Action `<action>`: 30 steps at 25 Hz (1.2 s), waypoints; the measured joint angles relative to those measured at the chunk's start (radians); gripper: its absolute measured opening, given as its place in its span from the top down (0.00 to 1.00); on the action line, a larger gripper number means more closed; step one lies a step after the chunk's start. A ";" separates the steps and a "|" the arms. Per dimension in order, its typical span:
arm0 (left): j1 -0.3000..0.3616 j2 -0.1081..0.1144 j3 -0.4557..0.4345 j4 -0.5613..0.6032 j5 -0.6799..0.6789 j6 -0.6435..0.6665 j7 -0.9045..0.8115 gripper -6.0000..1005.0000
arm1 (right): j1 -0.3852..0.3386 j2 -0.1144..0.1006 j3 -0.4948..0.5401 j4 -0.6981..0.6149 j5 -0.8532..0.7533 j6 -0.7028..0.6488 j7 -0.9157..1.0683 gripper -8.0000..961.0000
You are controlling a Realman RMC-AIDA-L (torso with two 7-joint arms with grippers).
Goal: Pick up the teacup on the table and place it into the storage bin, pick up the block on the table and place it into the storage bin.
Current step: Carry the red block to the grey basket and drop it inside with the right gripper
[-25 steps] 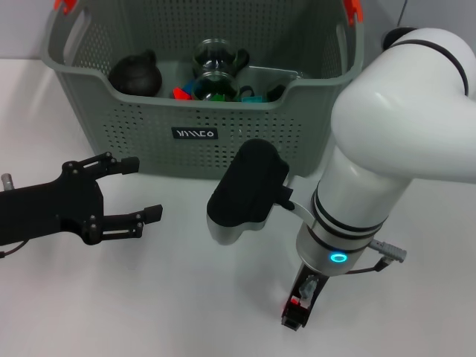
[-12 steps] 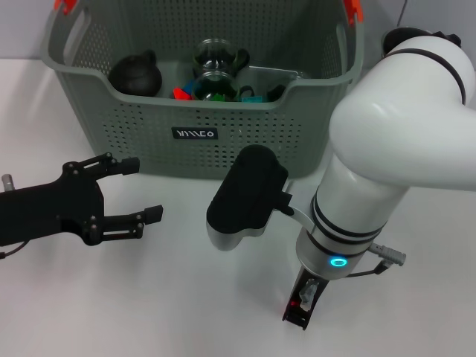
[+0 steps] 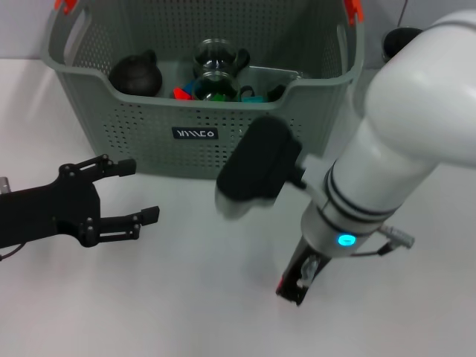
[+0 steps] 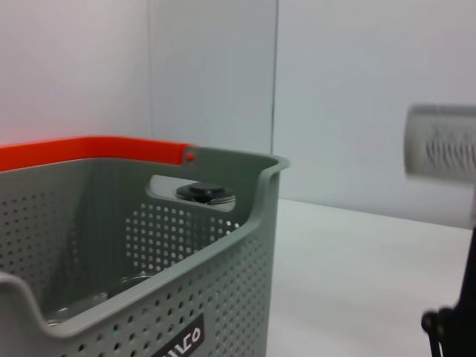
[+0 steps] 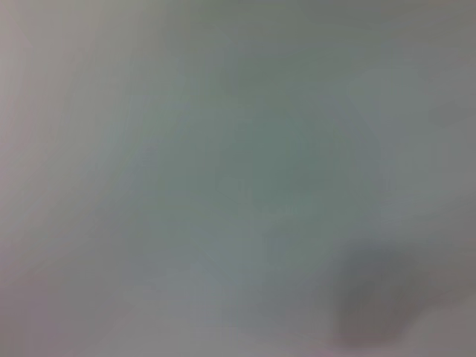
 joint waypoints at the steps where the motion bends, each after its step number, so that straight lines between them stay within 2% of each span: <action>1: 0.002 0.001 -0.013 0.000 0.003 0.003 0.000 0.12 | -0.012 0.000 0.035 -0.022 -0.011 -0.011 -0.011 0.78; 5: 0.019 0.003 -0.046 0.000 0.005 0.007 0.002 0.12 | -0.075 0.001 0.202 -0.136 -0.026 -0.047 -0.072 0.77; 9: 0.037 0.003 -0.062 0.007 0.007 0.011 0.004 0.12 | -0.115 0.000 0.380 -0.306 0.000 -0.116 -0.134 0.77; 11: 0.044 0.002 -0.065 0.008 0.007 0.014 0.003 0.12 | -0.108 -0.002 0.501 -0.401 0.042 -0.153 -0.165 0.76; 14: 0.043 0.001 -0.067 0.006 0.007 0.016 0.004 0.12 | -0.054 -0.004 0.669 -0.462 0.115 -0.182 -0.219 0.76; 17: 0.031 0.001 -0.063 0.002 0.007 0.021 0.002 0.12 | 0.036 -0.004 0.859 -0.437 0.190 -0.178 -0.296 0.75; 21: 0.014 0.000 -0.056 -0.003 0.007 0.025 0.000 0.12 | 0.124 -0.015 1.010 -0.318 0.161 -0.090 -0.365 0.74; 26: -0.009 -0.002 -0.054 -0.022 0.005 0.025 -0.001 0.12 | 0.139 -0.071 1.041 -0.100 0.119 0.072 -0.422 0.73; 28: -0.013 -0.002 -0.058 -0.025 0.000 0.025 -0.008 0.12 | 0.130 -0.078 1.043 -0.055 0.125 0.098 -0.460 0.73; 30: -0.018 -0.001 -0.062 -0.025 -0.001 0.025 -0.030 0.12 | 0.107 -0.076 1.046 -0.055 0.137 0.115 -0.498 0.72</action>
